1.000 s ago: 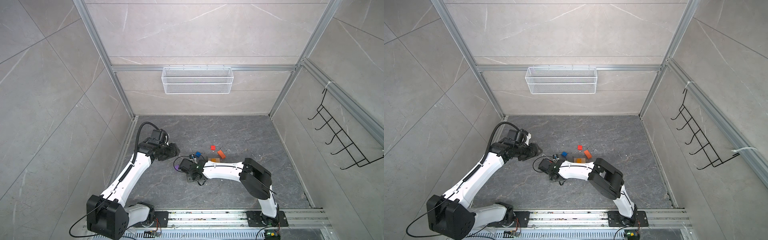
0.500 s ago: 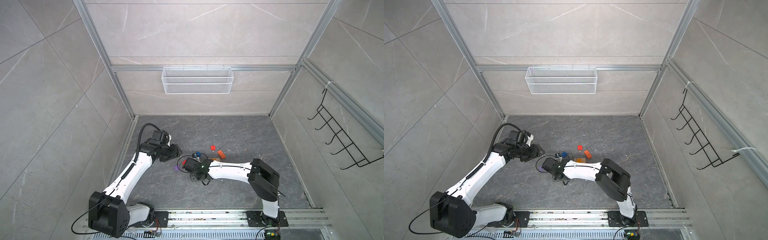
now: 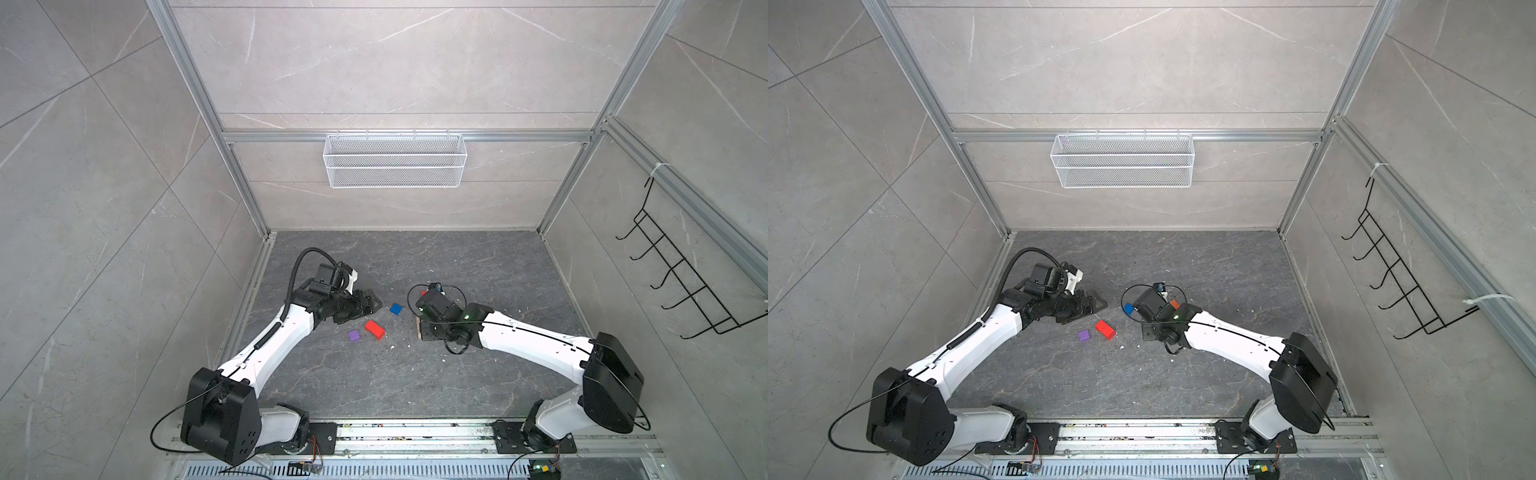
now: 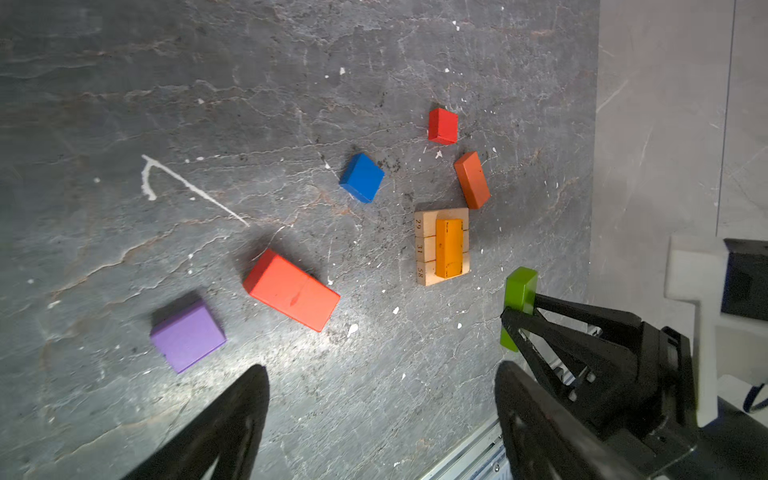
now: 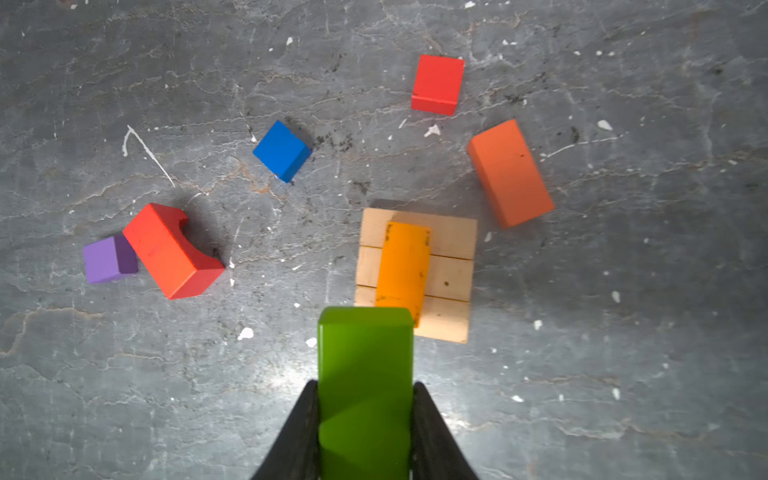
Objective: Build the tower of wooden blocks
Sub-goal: 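Carry the green bar with the right gripper beside the yellow block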
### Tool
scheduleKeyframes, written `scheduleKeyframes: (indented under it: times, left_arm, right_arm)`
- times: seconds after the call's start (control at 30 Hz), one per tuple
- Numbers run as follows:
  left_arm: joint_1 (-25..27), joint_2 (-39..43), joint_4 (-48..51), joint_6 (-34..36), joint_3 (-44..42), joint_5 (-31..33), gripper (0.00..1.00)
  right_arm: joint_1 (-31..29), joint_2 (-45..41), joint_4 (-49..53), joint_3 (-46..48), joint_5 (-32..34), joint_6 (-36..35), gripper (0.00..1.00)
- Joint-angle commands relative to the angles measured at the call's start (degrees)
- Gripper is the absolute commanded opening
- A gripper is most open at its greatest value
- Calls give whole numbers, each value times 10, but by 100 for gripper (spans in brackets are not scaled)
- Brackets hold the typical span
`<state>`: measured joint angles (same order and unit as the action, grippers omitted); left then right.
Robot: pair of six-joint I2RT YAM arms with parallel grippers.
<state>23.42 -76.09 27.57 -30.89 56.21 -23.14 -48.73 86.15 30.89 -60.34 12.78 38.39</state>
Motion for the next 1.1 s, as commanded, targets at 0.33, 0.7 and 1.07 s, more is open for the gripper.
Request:
scheduleKeyframes:
  times: [0.33, 0.7, 1.07]
  left_arm:
    - [89, -92, -109, -38, 29, -14, 88]
    - [126, -161, -146, -61, 46, -4, 88]
    - [138, -201, -142, -60, 61, -9, 88]
  right_arm:
    - [119, -50, -113, 98, -199, -88, 0]
    - [182, -40, -180, 139, -279, -93, 1]
    - [227, -10, -234, 163, -321, -83, 2]
